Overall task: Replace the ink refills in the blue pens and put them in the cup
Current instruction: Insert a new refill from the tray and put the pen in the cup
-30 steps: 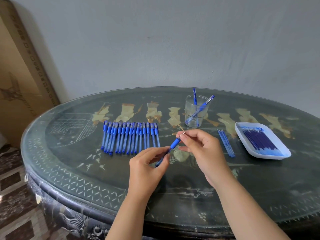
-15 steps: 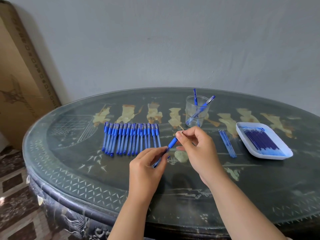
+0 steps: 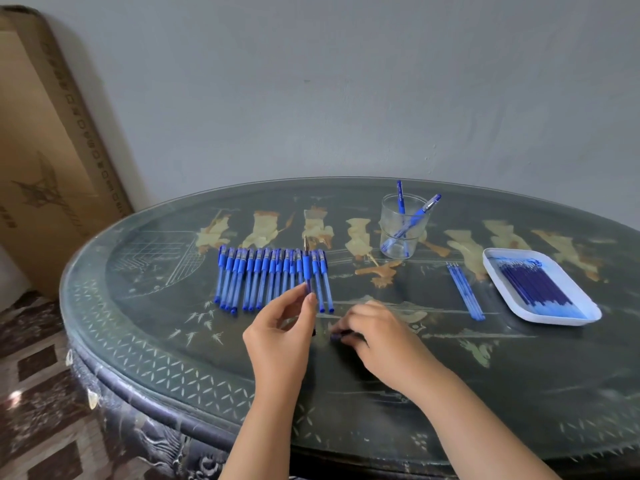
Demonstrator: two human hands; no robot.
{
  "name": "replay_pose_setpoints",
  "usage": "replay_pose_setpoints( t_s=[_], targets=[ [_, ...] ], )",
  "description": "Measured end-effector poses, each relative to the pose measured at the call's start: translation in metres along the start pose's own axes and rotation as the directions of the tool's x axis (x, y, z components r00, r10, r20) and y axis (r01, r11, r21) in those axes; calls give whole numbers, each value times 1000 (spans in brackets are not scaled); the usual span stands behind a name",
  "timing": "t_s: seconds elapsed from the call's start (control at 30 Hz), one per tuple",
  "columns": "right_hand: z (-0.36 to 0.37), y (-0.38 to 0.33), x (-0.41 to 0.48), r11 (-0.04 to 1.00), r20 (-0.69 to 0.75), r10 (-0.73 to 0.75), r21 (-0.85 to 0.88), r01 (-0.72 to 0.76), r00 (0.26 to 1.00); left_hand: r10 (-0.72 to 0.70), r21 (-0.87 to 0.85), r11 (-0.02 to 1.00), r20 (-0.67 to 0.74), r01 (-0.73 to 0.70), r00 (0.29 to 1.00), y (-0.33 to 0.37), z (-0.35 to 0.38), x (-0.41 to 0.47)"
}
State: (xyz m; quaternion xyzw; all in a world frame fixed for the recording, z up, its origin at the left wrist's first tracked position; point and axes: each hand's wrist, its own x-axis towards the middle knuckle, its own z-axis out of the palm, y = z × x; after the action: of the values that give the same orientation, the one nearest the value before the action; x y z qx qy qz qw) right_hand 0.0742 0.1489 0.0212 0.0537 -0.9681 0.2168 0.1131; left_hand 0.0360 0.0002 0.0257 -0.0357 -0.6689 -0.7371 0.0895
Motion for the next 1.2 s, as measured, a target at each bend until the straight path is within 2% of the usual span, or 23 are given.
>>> replay_pose_setpoints(
  t_s=[0.13,0.17,0.23,0.3,0.37,0.43,0.5,0.93,1.2],
  targets=[
    [0,2,-1,997,-65,82,9,-81,995,-9,-2,1000,58,9,998,-2,0,0],
    [-3,2,-1,990,-130,128,68,-120,983,-7,8,1000,90,7,996,-1,1,-1],
    [-16,0,-1,931,-281,270,319,-175,921,-3,19,1000,157,0,988,1,2,-3],
    [-33,-4,-1,752,-331,452,641,-154,828,17,40,999,229,-27,973,3,3,-5],
    [-49,-10,0,522,-297,565,852,-54,770,44,90,993,301,-74,953,4,4,-7],
    [-62,-16,-1,370,-271,578,928,49,770,56,127,986,348,-106,936,3,5,-9],
    [-68,-22,-2,327,-268,561,941,87,784,63,136,983,370,-121,927,2,6,-9],
    [-65,-18,-4,574,-243,422,817,-50,873,111,170,966,404,-194,908,0,8,-9],
    [-58,-14,-1,654,-210,383,749,-104,900,127,166,964,401,-208,907,-2,8,-8]
  ],
)
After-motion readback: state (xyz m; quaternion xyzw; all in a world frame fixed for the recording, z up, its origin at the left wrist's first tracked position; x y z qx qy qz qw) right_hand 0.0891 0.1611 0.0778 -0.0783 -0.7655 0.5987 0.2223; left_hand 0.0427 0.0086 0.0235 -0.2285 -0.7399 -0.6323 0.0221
